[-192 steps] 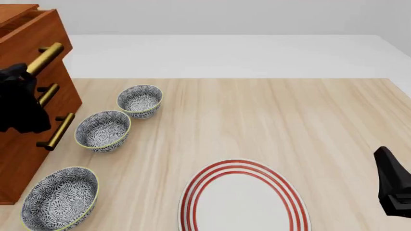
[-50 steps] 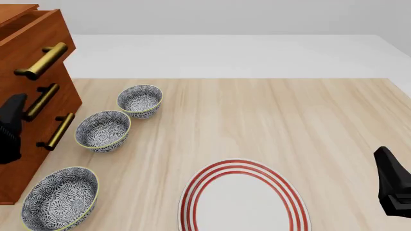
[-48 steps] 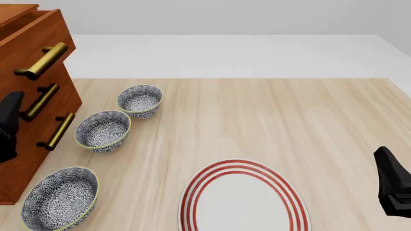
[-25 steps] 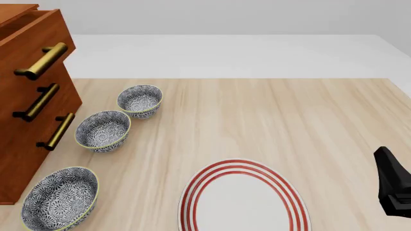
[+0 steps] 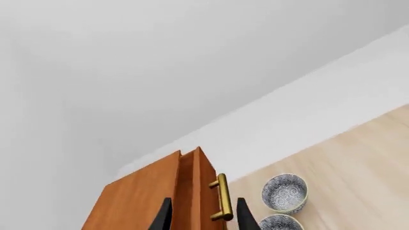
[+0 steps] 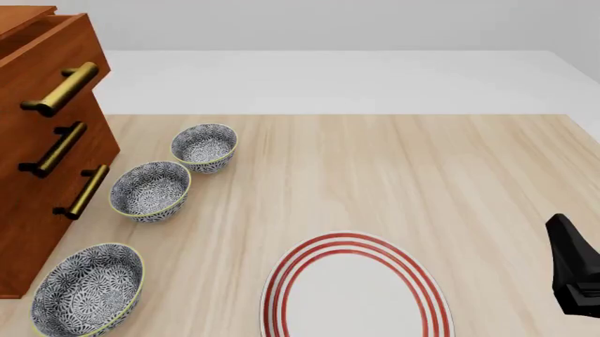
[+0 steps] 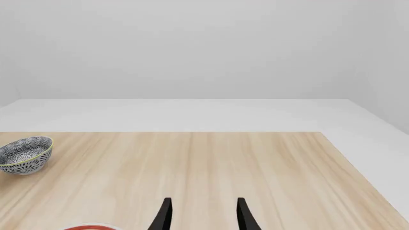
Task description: Open the top drawer of the cabinet.
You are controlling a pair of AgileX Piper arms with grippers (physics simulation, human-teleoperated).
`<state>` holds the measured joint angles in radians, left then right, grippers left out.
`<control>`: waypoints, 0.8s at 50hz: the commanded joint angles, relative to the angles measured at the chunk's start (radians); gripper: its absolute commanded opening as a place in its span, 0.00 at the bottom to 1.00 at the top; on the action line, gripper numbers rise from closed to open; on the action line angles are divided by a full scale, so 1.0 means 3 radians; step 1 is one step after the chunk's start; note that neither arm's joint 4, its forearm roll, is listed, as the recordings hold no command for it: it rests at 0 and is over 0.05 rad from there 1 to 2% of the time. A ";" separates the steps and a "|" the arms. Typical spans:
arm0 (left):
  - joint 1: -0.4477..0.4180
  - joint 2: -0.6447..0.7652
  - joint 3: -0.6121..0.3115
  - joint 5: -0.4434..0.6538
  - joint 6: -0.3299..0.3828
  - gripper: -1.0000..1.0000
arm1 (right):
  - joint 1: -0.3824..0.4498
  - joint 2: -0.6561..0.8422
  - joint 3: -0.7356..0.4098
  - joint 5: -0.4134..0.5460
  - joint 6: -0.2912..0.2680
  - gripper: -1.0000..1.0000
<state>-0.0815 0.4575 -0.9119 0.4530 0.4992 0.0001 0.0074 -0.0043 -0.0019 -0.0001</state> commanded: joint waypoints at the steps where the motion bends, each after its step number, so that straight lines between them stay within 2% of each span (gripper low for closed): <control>1: 0.0181 0.0053 -0.0199 0.0347 -0.0747 1.00 | 0.0000 0.0000 0.0000 0.0000 0.0000 1.00; 2: 0.0231 0.0083 -0.0203 0.0386 -0.0834 1.00 | 0.0000 0.0000 0.0000 0.0000 0.0001 1.00; 6: 0.0215 0.0109 -0.0234 0.0484 -0.0909 1.00 | 0.0000 0.0000 0.0000 0.0000 0.0000 1.00; 9: 0.0267 0.0228 -0.0374 0.0534 -0.1182 1.00 | -0.0001 -0.0001 0.0000 0.0000 0.0000 1.00; 11: 0.0283 0.0292 -0.0458 0.0566 -0.1278 1.00 | 0.0000 0.0000 0.0000 0.0000 0.0000 1.00; 15: 0.0272 0.0370 -0.0617 0.0589 -0.1264 1.00 | 0.0000 0.0000 0.0000 0.0000 0.0000 1.00; 16: 0.0244 0.0389 -0.0673 0.0626 -0.1334 1.00 | 0.0000 0.0000 0.0000 0.0000 0.0000 1.00; 18: 0.0257 0.0406 -0.0703 0.0635 -0.1320 1.00 | 0.0000 0.0000 0.0000 0.0000 0.0000 1.00; 22: 0.0391 0.0528 -0.0887 0.0666 -0.1447 1.00 | 0.0000 -0.0001 0.0000 0.0000 0.0000 1.00; 23: 0.0348 0.0538 -0.0897 0.0706 -0.1441 1.00 | 0.0000 -0.0001 0.0000 0.0000 0.0000 1.00; 25: 0.0358 0.0575 -0.0957 0.0763 -0.1533 1.00 | -0.0001 0.0000 0.0000 0.0000 0.0000 1.00; 27: 0.0381 0.0619 -0.0987 0.0814 -0.1751 1.00 | -0.0001 0.0000 0.0000 0.0000 0.0001 1.00; 28: 0.0377 0.0609 -0.0998 0.0819 -0.1685 1.00 | 0.0000 0.0000 0.0000 0.0000 0.0001 1.00; 35: 0.0433 0.0655 -0.1046 0.0895 -0.1863 1.00 | 0.0000 0.0000 0.0000 0.0000 0.0000 1.00; 39: 0.0496 0.0728 -0.1073 0.0890 -0.1922 1.00 | 0.0000 0.0000 0.0000 0.0000 0.0000 1.00; 40: 0.0481 0.0733 -0.1062 0.0892 -0.1874 1.00 | 0.0000 0.0000 0.0000 0.0000 0.0000 1.00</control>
<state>0.0380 0.6374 -1.1973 0.6964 -0.0092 0.0000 0.0074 -0.0043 -0.0019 -0.0001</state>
